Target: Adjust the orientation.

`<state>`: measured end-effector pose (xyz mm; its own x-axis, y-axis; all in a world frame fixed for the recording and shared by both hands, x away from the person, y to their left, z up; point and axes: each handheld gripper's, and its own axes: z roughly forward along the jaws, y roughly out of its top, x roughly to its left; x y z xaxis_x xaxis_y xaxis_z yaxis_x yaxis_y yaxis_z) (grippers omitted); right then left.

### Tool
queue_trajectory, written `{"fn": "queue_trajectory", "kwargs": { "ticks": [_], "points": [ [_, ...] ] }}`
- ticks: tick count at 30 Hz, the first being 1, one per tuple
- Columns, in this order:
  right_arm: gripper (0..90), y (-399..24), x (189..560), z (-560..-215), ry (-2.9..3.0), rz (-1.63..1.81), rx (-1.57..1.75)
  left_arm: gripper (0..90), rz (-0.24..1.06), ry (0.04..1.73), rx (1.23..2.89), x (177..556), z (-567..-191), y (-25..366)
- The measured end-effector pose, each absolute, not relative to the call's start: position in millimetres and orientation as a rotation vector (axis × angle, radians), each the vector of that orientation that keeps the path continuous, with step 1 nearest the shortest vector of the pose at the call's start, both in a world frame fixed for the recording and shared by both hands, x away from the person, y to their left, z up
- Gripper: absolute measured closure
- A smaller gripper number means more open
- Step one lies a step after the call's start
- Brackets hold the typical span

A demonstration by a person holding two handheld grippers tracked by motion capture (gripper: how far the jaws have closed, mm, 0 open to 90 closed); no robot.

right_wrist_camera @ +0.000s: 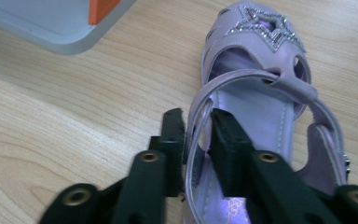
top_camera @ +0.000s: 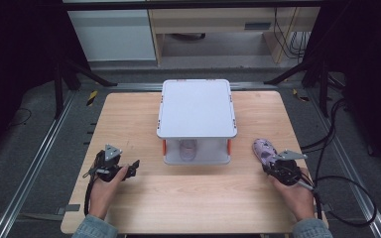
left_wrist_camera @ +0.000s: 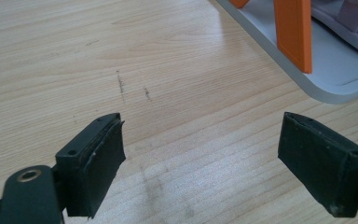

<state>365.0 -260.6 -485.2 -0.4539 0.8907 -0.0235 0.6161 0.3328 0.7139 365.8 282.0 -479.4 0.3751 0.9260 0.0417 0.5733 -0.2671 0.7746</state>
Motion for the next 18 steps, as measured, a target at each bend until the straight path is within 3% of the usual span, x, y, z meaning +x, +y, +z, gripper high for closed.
{"fn": "queue_trajectory", "kwargs": {
  "ticks": [3,18],
  "points": [
    [84.6,-263.8,363.8,-482.8,2.191,0.915,1.316,13.5,0.662,1.290,1.960,366.0,-479.7,281.7],
    [85.7,-273.8,343.5,-463.6,2.158,1.030,1.260,14.0,0.665,1.293,1.960,366.2,-479.8,281.7]
  ]
}}
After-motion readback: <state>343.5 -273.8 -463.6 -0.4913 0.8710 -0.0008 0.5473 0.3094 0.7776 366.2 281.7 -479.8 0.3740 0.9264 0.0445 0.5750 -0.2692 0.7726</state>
